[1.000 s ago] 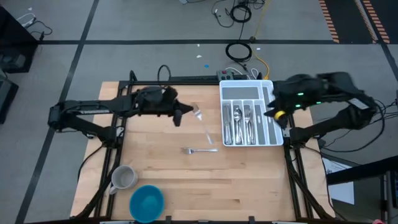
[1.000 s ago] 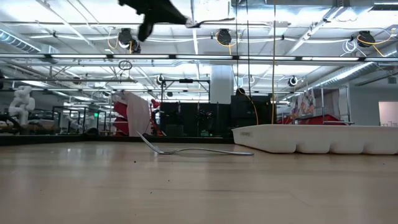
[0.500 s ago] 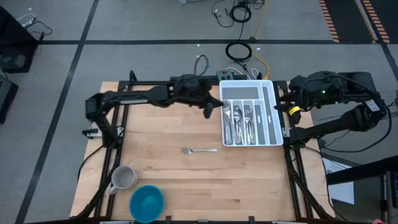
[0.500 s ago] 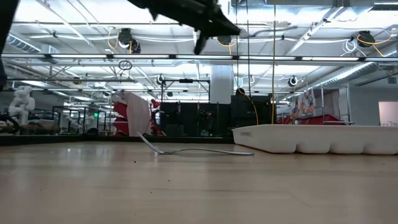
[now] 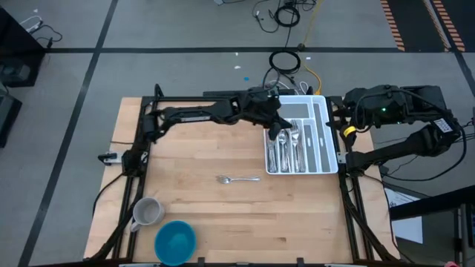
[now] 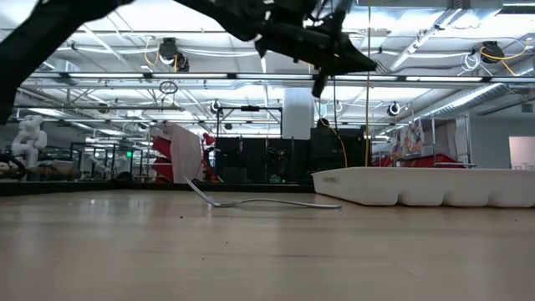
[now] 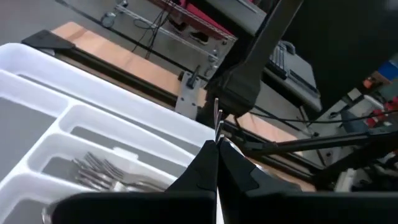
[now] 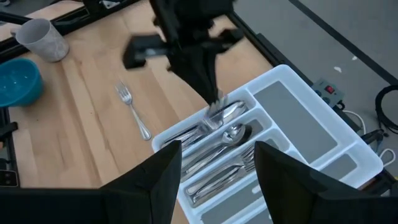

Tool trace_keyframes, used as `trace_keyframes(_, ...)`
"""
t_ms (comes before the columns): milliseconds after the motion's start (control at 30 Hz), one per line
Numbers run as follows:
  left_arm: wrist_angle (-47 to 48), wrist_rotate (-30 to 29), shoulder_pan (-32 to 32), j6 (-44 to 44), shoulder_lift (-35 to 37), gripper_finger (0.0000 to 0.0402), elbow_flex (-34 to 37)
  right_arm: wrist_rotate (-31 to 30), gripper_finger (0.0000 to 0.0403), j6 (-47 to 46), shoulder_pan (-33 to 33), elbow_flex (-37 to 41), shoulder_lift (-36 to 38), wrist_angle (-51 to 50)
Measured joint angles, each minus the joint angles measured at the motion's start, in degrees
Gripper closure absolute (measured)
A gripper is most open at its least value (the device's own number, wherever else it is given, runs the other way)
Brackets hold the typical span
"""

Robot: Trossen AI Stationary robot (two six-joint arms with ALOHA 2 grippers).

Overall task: Sort silverware
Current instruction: Put the fork into the silverware tray

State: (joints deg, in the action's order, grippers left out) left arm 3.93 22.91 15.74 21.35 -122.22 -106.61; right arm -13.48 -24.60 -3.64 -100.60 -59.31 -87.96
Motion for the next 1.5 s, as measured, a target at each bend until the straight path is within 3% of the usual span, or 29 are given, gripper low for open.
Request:
trace_keyframes(433,0.14,1.22,3.24,-7.13,-13.86,0.0401,-11.4,0.0,0.0211,-0.02,0.0,0.0,-0.02,0.0)
trace_keyframes(1067,-0.79,4.28,1.98,-12.8,-21.39,0.0401,-13.16,-0.22,0.0211,-0.02,0.0,0.16,0.03,1.32)
trace_keyframes(1500,-0.62,2.69,1.83,-16.57,-23.01,0.0399,-13.16,0.35,0.0211,-0.21,0.0,9.25,0.15,4.34)
